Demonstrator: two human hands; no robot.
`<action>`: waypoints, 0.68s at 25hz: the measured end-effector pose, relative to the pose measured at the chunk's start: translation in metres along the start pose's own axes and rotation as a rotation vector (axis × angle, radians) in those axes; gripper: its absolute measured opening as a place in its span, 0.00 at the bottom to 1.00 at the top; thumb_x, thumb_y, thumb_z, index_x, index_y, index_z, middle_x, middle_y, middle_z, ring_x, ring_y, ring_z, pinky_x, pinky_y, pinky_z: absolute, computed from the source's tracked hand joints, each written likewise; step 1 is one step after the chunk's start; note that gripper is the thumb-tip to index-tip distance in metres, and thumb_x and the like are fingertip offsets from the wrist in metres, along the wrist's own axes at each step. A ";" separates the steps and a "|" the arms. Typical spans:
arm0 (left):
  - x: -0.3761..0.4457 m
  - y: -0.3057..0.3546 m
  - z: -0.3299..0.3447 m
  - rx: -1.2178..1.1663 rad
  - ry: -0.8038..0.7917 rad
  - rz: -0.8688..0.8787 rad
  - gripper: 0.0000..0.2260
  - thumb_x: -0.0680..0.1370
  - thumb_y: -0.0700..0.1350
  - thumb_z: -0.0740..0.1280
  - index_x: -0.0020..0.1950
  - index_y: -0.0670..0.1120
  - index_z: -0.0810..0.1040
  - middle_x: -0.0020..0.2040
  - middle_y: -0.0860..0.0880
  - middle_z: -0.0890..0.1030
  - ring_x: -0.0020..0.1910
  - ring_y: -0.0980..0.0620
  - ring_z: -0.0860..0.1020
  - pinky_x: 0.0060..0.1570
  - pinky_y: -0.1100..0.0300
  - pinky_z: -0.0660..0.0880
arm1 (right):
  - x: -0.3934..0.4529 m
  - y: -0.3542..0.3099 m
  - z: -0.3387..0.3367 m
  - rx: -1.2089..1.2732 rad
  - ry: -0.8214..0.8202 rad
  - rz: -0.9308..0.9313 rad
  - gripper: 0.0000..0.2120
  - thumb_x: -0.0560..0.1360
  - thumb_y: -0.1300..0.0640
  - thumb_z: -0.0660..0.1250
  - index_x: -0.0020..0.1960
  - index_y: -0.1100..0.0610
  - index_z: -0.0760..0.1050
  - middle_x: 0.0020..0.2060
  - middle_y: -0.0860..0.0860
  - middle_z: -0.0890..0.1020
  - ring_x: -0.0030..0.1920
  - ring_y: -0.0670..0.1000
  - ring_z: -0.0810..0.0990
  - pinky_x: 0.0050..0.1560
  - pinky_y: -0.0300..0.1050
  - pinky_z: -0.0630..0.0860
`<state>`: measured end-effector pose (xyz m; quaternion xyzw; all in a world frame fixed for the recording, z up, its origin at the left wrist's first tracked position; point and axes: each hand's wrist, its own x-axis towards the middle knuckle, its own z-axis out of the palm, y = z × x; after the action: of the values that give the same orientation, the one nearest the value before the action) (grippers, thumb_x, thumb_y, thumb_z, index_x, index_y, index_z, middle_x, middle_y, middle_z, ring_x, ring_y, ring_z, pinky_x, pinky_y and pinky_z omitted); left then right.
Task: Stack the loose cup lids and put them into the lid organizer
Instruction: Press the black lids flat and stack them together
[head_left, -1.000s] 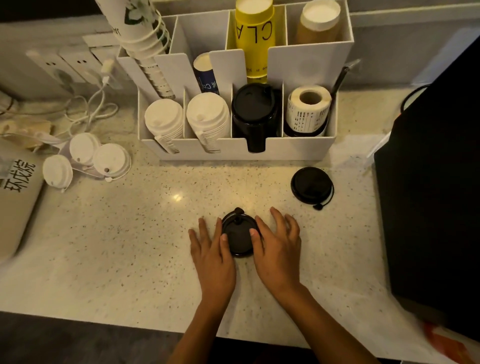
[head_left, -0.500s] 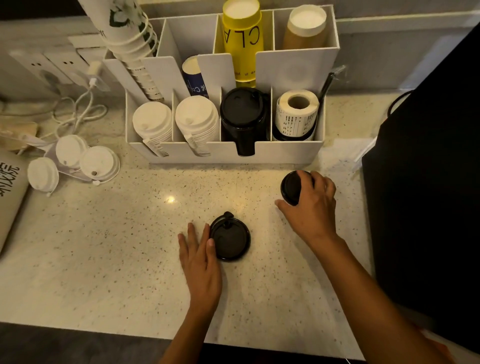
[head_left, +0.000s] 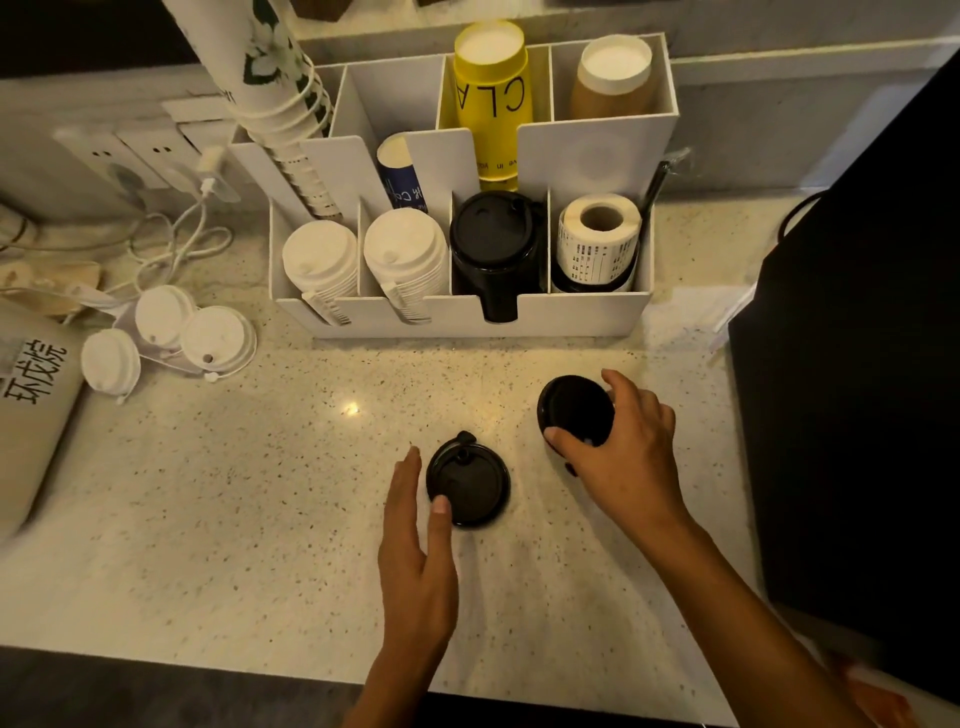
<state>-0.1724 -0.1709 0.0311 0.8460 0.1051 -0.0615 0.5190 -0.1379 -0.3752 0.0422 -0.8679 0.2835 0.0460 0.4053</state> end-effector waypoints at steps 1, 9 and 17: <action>-0.004 0.005 0.000 0.003 -0.024 0.030 0.25 0.79 0.58 0.57 0.76 0.59 0.62 0.73 0.66 0.65 0.73 0.69 0.61 0.69 0.68 0.58 | -0.007 -0.002 0.000 0.057 -0.024 0.018 0.41 0.68 0.41 0.75 0.75 0.49 0.61 0.68 0.52 0.70 0.70 0.54 0.62 0.63 0.52 0.70; -0.024 0.015 0.005 0.084 -0.255 0.232 0.33 0.74 0.57 0.72 0.75 0.54 0.64 0.71 0.59 0.71 0.71 0.60 0.69 0.68 0.64 0.68 | -0.057 -0.032 0.004 0.618 -0.269 0.284 0.32 0.66 0.33 0.72 0.66 0.44 0.72 0.56 0.45 0.80 0.58 0.46 0.78 0.53 0.43 0.75; -0.020 0.015 -0.020 0.091 -0.060 0.466 0.16 0.76 0.50 0.69 0.63 0.56 0.75 0.59 0.56 0.81 0.59 0.60 0.79 0.59 0.63 0.76 | -0.082 -0.047 0.013 0.788 -0.506 0.289 0.26 0.69 0.30 0.60 0.57 0.43 0.82 0.49 0.48 0.87 0.54 0.48 0.84 0.62 0.56 0.77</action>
<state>-0.1881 -0.1620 0.0569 0.8677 -0.1113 0.0299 0.4835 -0.1799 -0.3041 0.0905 -0.5618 0.2896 0.2002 0.7486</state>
